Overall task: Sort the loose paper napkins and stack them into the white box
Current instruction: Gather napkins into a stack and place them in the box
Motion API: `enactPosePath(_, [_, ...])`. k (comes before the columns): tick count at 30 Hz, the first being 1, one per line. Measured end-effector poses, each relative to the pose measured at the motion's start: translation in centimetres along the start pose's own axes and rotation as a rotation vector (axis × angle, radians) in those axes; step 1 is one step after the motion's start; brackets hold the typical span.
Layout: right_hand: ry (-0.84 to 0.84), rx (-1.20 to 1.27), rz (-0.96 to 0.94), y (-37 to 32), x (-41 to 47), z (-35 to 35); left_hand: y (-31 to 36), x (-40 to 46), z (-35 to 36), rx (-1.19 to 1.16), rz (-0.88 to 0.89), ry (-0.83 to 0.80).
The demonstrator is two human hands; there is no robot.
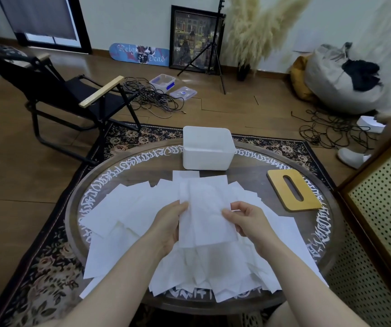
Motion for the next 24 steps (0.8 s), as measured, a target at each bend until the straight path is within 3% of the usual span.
enactPosePath(5, [-0.057,0.064,-0.014,-0.1,-0.1,0.7,-0.2,-0.1,0.6,-0.059,-0.024,-0.072])
enactPosePath(14, [-0.013,0.014,-0.012,0.0,0.2,1.0,-0.2,-0.1,1.2,-0.098,-0.027,-0.145])
enactPosePath(18, [-0.021,-0.007,-0.026,0.2,0.2,1.0,-0.3,-0.1,1.1,-0.038,-0.011,-0.125])
enactPosePath(21, [-0.046,-0.038,-0.032,0.4,0.2,0.8,-0.6,0.0,1.1,0.123,0.055,-0.029])
enactPosePath(24, [-0.019,-0.143,-0.042,0.6,0.6,-0.6,-0.4,0.2,0.9,0.126,0.078,0.04])
Point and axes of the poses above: each hand's wrist, its own x-axis towards the middle knuckle, its own z-axis out of the palm, y = z × x, the point moved 2 cm from there along x, towards the middle knuckle, and after that the axes turned 12 degrees about -z, right-handed, at the moved point
